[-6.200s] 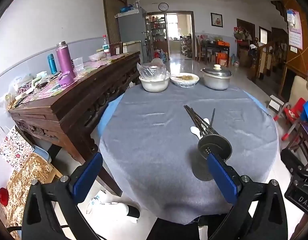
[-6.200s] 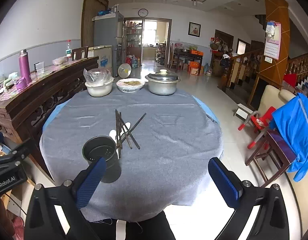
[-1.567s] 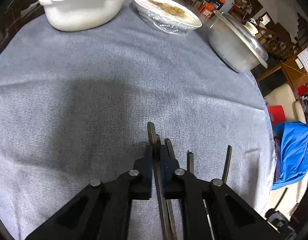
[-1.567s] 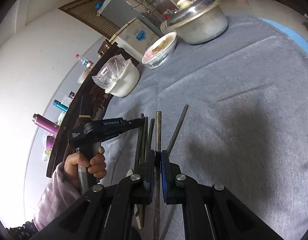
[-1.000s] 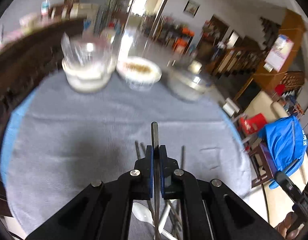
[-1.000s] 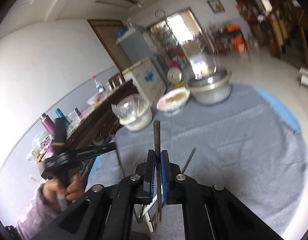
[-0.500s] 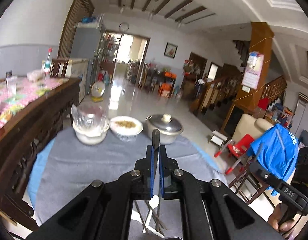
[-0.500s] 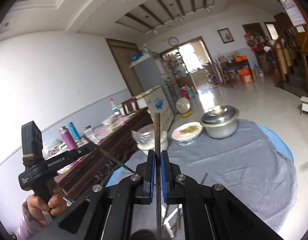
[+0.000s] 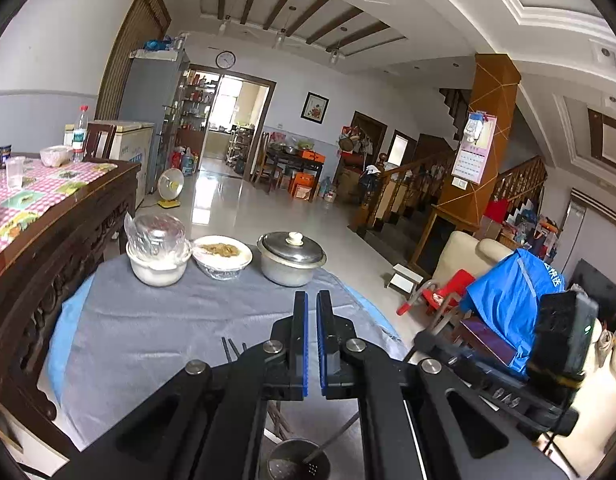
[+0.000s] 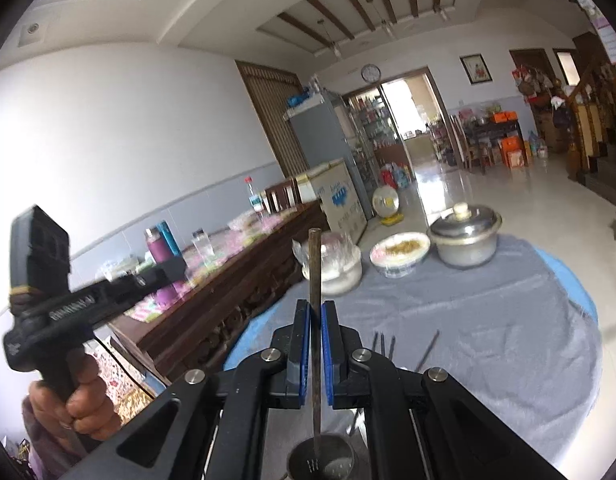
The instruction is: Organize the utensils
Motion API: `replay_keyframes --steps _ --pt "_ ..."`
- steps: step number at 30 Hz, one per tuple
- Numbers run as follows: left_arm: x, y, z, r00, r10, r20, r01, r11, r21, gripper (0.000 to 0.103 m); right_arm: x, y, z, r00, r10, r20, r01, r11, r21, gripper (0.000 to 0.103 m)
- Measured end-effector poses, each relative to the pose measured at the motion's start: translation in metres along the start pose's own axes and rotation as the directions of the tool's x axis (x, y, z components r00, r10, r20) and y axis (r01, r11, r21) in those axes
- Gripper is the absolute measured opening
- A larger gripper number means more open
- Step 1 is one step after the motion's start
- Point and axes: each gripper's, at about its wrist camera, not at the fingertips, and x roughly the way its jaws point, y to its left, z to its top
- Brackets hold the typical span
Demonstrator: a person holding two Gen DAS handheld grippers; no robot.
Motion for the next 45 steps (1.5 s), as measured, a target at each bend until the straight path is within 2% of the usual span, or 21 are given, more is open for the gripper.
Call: replay_keyframes --steps 3,6,9,13,16,18,19,20,21,24,27,30,35,39,42,45 --pt "0.010 0.007 -0.011 0.999 0.037 -0.033 -0.037 0.999 -0.007 0.004 0.015 -0.008 -0.017 0.998 -0.025 -0.061 0.025 1.000 0.006 0.007" --pt "0.028 0.028 -0.024 0.993 0.053 -0.105 -0.059 0.997 -0.048 0.004 0.026 -0.018 -0.034 0.991 -0.046 -0.123 0.048 0.999 0.013 0.007" --pt "0.052 0.054 -0.038 0.977 0.078 -0.200 -0.096 0.992 -0.083 0.004 0.039 -0.029 -0.047 0.981 -0.044 -0.190 0.052 0.998 0.037 0.008" --pt "0.090 0.077 -0.050 0.947 0.048 -0.317 -0.093 0.988 -0.126 0.005 0.044 -0.039 -0.053 0.975 -0.009 -0.221 0.029 0.996 0.085 0.009" --pt "0.131 0.081 -0.055 0.910 0.002 -0.414 -0.056 0.992 -0.116 0.014 0.043 -0.054 -0.053 0.978 0.010 -0.207 0.019 0.990 0.138 0.013" --pt "0.156 0.077 -0.059 0.888 -0.020 -0.459 -0.024 0.996 -0.090 0.032 0.036 -0.073 -0.052 0.985 0.027 -0.171 0.008 0.979 0.202 0.028" --pt "0.168 0.074 -0.062 0.875 -0.024 -0.484 -0.012 0.997 -0.070 0.036 0.033 -0.078 -0.051 0.988 0.029 -0.152 0.005 0.975 0.224 0.033" --pt "0.186 0.069 -0.065 0.857 -0.020 -0.516 0.001 0.999 -0.037 0.040 0.028 -0.089 -0.051 0.992 0.027 -0.120 0.004 0.968 0.253 0.042" --pt "0.197 0.066 -0.067 0.844 -0.013 -0.536 0.009 1.000 -0.010 0.041 0.023 -0.098 -0.050 0.995 0.022 -0.092 0.004 0.962 0.272 0.048" --pt "0.234 0.059 -0.077 0.804 0.017 -0.595 0.015 0.999 0.049 0.041 0.017 -0.120 -0.046 0.998 -0.027 -0.056 0.043 0.950 0.309 0.048" --pt "0.268 0.074 -0.086 0.773 0.042 -0.633 -0.035 0.999 0.024 0.041 0.033 -0.144 -0.050 0.986 -0.105 -0.127 0.141 0.935 0.324 0.048" --pt "0.288 0.100 -0.094 0.758 0.041 -0.650 -0.098 0.994 -0.051 0.041 0.068 -0.166 -0.060 0.967 -0.075 -0.243 0.165 0.913 0.373 0.048" --pt "0.303 0.140 -0.109 0.734 0.023 -0.679 -0.186 0.968 -0.168 0.041 0.140 -0.183 -0.076 0.931 0.044 -0.361 0.129 0.889 0.440 0.048" --pt "0.309 0.154 -0.113 0.729 0.000 -0.684 -0.205 0.954 -0.219 0.041 0.191 -0.196 -0.091 0.910 0.149 -0.387 0.096 0.832 0.547 0.048" --pt "0.312 0.154 -0.114 0.729 -0.018 -0.685 -0.201 0.950 -0.240 0.041 0.215 -0.206 -0.102 0.896 0.179 -0.406 0.121 0.781 0.613 0.048" --pt "0.321 0.151 -0.117 0.724 -0.014 -0.690 -0.203 0.951 -0.232 0.041 0.226 -0.208 -0.111 0.893 0.182 -0.412 0.143 0.752 0.643 0.048"
